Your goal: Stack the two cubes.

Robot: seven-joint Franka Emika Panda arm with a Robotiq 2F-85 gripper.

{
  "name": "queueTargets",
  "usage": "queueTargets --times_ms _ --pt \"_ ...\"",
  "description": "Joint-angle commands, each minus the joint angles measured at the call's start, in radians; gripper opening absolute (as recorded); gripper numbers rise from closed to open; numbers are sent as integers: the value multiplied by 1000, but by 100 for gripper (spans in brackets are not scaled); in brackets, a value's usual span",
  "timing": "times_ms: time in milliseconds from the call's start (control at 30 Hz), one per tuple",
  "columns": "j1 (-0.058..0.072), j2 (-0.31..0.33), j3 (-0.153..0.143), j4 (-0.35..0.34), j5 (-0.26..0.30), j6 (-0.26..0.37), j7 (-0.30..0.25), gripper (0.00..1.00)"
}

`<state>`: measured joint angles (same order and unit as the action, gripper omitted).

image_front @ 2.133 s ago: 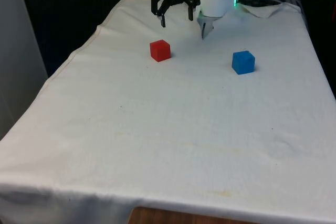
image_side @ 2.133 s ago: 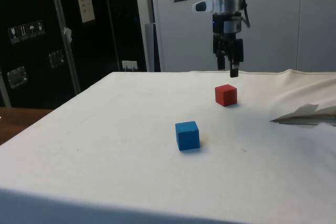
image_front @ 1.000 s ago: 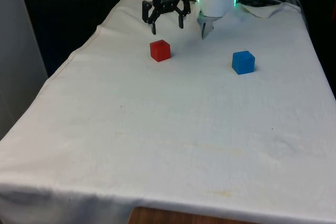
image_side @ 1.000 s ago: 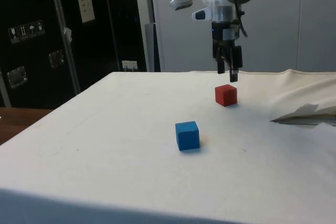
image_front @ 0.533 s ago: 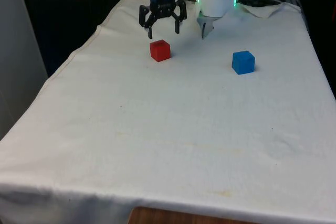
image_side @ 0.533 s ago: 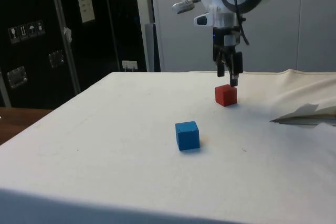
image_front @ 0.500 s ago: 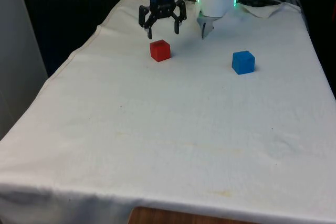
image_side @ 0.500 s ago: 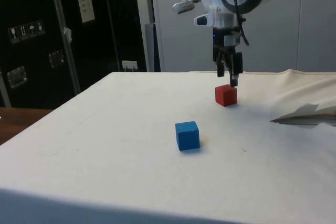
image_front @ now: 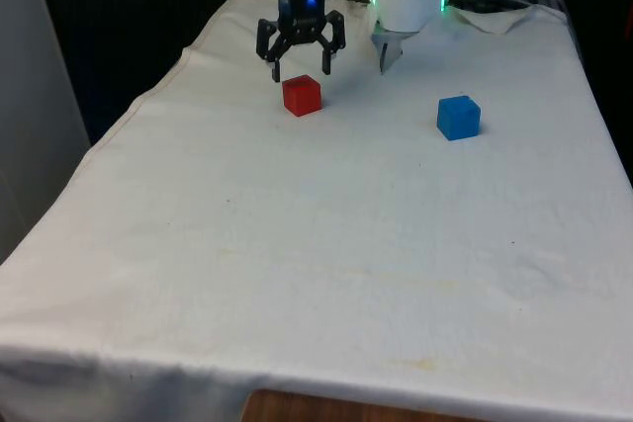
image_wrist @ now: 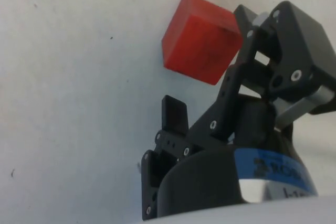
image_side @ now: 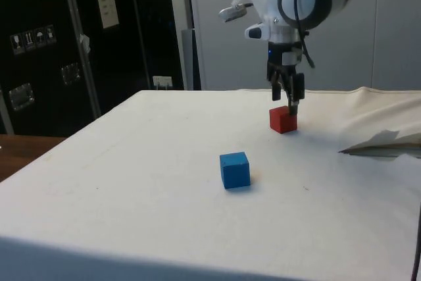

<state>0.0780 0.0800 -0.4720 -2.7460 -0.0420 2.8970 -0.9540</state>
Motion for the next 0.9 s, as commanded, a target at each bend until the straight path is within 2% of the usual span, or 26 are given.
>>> queueTargets --times_ms 0,33,67,300,333,367,600,633,667,867 --pt "-4 -14 14 -9 35 7 -26 100" --pt "0 4 0 1 1 3 0 100" --pt "-4 -11 15 -8 36 8 -26 100" --pt "-8 25 22 19 46 -1 -26 100" --pt "0 44 1 26 9 6 0 100" --pt "-9 30 23 23 49 -3 -27 100" --pt "-18 66 37 48 75 -14 -38 100" --pt "0 95 5 60 32 0 -4 100" --pt "-19 70 39 51 81 -17 -42 100" --pt "-20 93 43 68 144 -38 -95 100"
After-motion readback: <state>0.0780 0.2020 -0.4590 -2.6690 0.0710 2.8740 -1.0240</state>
